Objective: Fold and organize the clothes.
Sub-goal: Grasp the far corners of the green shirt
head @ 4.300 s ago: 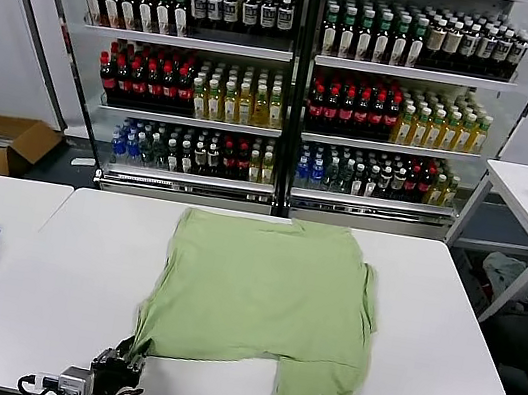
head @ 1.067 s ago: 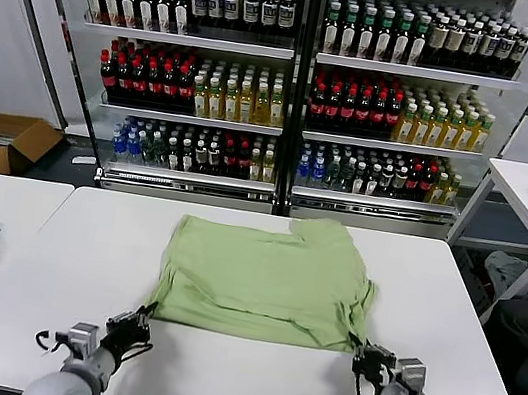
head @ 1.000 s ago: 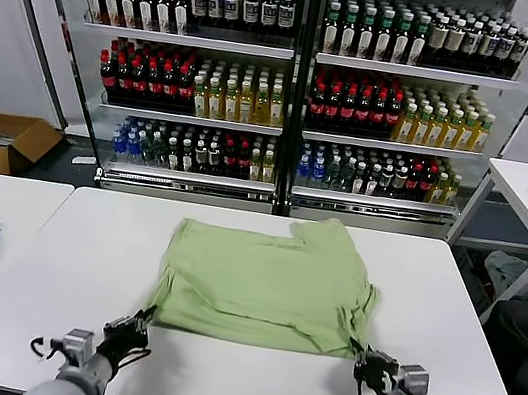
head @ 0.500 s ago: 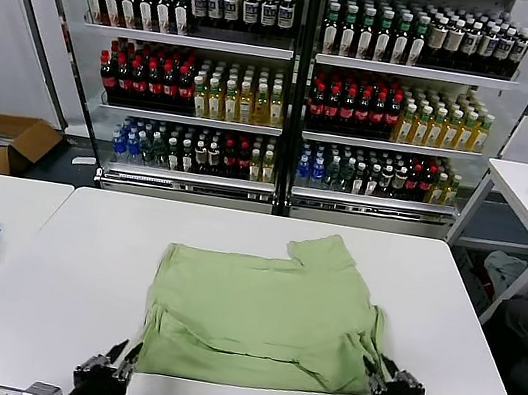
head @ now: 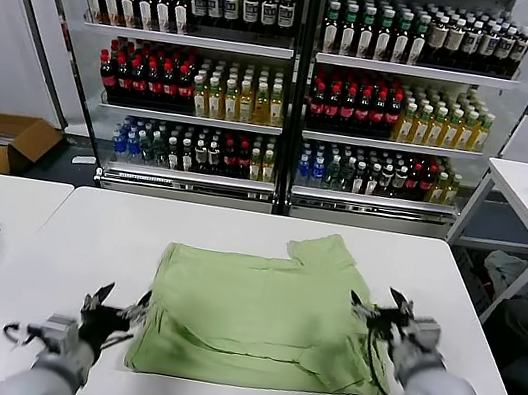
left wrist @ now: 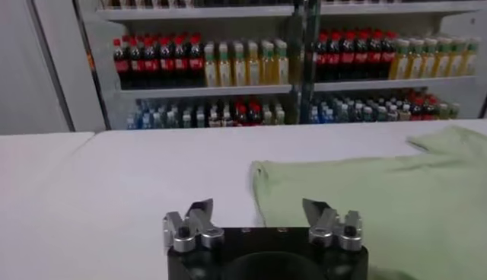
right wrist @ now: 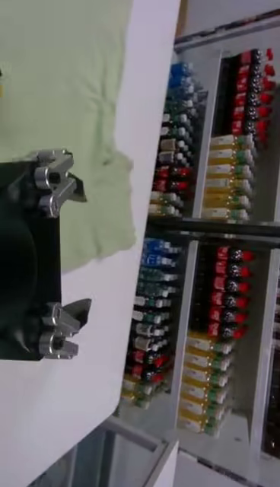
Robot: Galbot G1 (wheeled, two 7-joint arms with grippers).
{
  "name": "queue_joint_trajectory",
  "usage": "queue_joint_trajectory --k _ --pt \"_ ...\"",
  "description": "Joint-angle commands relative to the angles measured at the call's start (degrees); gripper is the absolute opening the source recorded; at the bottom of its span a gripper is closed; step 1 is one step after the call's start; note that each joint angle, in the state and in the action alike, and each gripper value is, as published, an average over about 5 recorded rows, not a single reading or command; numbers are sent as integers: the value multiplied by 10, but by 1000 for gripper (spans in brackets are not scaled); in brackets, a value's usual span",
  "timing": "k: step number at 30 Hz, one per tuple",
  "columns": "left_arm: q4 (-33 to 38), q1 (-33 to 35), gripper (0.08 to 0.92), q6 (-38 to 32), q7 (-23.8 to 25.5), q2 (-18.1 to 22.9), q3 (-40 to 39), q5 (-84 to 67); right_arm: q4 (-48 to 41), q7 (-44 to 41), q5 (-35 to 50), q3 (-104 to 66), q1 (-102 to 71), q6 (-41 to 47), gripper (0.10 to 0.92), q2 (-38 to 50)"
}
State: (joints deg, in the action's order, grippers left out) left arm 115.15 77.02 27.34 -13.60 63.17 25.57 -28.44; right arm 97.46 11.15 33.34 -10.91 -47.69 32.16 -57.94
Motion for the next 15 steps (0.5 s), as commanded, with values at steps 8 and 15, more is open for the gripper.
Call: queue_joint_trajectory --k 8,15 --pt "-337 -350 822 13 -14 29 -161 -19 -332 -10 14 126 266 -1 823 -94" --pt "-373 -359 823 22 -12 45 -159 -43 -410 -16 3 135 275 1 823 -121"
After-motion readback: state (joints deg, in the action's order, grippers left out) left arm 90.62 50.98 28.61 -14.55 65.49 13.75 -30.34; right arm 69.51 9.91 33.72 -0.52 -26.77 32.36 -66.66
